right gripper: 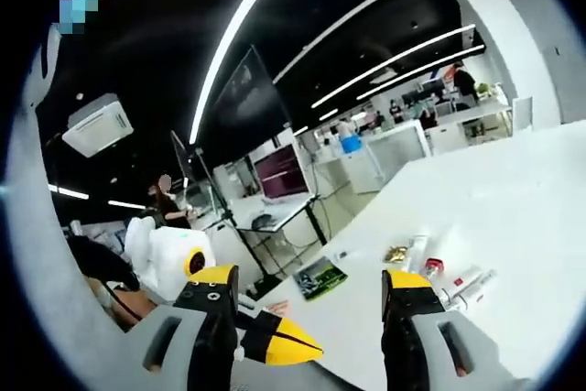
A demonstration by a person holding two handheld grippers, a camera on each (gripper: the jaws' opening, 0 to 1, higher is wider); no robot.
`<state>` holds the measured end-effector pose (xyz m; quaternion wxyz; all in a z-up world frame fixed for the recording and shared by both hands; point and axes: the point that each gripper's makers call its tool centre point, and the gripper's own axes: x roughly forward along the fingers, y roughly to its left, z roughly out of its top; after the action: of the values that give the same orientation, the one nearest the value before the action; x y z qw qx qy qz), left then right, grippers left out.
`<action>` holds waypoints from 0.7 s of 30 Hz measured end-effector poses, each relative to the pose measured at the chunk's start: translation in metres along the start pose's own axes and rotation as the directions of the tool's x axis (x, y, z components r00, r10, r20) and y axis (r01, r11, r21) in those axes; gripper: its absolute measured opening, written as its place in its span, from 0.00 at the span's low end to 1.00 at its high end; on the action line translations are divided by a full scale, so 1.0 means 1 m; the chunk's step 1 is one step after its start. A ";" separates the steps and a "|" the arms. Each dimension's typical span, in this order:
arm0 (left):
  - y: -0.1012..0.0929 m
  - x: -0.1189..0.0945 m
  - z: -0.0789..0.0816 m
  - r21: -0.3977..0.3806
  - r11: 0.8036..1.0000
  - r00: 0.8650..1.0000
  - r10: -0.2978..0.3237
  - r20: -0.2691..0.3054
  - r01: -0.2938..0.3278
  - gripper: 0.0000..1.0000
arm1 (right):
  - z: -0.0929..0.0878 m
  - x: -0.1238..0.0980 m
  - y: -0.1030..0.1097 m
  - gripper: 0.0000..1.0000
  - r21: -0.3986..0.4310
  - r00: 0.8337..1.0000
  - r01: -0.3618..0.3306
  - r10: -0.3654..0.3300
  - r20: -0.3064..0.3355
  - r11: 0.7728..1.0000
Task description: Arrange the skincare products in the storage area until every visible bottle or jar stands upright without overlapping.
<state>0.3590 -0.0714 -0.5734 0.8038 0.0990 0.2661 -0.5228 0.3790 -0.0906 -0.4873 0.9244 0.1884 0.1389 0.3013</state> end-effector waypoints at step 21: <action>0.062 -0.001 0.010 0.045 0.942 0.941 0.327 0.088 -0.332 0.23 | 0.068 0.118 -0.090 0.77 -0.441 0.949 -0.130 -0.017 -0.313 0.888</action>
<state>0.4174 -0.0476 -0.5721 0.8865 0.1450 0.1983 -0.3921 0.5414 -0.1043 -0.4824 0.9001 -0.0793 0.2014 0.3781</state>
